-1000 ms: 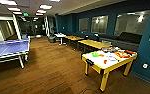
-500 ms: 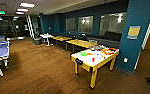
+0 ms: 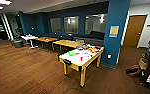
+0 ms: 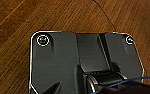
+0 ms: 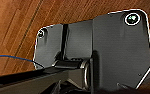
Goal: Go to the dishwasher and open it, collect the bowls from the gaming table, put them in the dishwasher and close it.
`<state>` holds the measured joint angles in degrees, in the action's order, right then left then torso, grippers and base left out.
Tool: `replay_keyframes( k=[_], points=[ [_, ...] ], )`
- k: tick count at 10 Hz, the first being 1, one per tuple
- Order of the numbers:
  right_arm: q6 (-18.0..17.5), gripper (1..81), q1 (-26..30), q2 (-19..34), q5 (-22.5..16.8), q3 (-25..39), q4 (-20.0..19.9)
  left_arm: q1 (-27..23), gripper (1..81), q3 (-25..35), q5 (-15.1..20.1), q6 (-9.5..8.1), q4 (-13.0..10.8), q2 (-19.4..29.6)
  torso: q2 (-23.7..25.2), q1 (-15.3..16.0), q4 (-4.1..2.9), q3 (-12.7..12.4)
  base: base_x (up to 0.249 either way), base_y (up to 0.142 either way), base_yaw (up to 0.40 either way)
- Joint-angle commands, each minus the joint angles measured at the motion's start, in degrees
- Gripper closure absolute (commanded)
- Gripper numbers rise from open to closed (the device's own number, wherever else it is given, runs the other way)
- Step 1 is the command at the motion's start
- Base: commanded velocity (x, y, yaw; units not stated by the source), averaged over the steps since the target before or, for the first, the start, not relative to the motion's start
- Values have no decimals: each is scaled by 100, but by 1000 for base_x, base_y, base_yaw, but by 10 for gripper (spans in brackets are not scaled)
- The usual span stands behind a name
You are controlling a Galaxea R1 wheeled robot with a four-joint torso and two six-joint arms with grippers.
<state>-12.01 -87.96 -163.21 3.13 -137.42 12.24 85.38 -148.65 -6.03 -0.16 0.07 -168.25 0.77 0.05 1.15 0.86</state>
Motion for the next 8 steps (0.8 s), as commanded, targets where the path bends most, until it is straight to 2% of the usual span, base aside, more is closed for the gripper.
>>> replay_keyframes(
  k=[1,5,8],
  points=[
    [5,10,291,31,-252,50,68,-325,10,20,261,7,10,46,0,-2,0,0,0,0,-383],
    [14,10,291,22,-252,33,68,-325,10,20,261,7,10,46,0,0,0,0,0,0,-377],
    [5,10,300,22,-252,33,68,-325,10,20,261,7,19,46,0,0,0,2,0,0,-261]
  ],
)
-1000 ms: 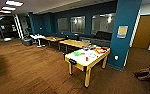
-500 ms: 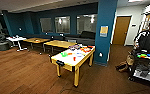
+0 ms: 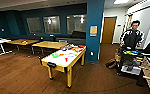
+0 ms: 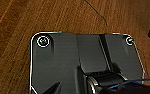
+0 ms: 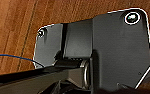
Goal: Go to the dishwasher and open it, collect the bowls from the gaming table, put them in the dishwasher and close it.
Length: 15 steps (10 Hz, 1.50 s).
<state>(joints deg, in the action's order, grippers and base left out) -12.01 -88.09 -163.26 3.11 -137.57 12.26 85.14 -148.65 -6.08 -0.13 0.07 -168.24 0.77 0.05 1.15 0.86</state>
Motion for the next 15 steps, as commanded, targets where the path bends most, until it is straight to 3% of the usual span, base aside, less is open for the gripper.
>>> replay_keyframes(
  k=[1,15],
  points=[
    [5,10,305,27,-249,47,66,-300,10,20,266,5,1,45,0,0,0,2,0,0,-193],
    [14,10,305,10,-249,47,83,-283,10,20,257,5,28,27,0,0,0,2,0,6,-13]
  ],
)
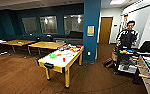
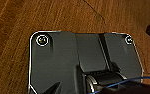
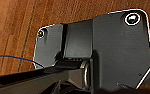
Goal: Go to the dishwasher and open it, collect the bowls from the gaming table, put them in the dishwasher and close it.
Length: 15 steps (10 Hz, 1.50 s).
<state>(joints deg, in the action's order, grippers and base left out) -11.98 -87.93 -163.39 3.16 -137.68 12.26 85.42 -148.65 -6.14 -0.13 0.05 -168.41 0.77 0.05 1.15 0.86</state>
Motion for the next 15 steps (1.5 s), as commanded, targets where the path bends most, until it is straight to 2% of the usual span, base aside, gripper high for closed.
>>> replay_keyframes(
  k=[1,15],
  points=[
    [12,10,289,23,-263,58,83,-319,10,20,263,5,30,44,0,0,0,0,0,79,0],
    [12,10,288,14,-263,58,101,-311,10,20,263,13,21,44,0,-2,0,2,0,91,0]
  ],
)
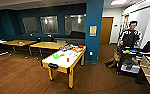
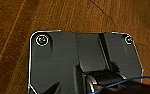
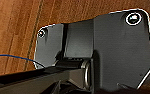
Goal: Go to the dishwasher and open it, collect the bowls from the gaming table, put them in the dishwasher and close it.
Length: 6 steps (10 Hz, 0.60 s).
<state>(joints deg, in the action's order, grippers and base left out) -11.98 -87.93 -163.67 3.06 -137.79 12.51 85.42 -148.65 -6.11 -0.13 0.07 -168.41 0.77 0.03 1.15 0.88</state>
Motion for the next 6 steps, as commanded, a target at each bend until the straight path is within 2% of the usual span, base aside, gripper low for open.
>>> replay_keyframes(
  k=[1,6],
  points=[
    [12,10,280,42,-253,61,76,-311,10,20,259,13,19,44,0,0,0,0,0,93,0],
    [12,10,280,42,-253,52,76,-311,10,20,250,13,19,44,0,0,0,0,0,79,0]
  ],
)
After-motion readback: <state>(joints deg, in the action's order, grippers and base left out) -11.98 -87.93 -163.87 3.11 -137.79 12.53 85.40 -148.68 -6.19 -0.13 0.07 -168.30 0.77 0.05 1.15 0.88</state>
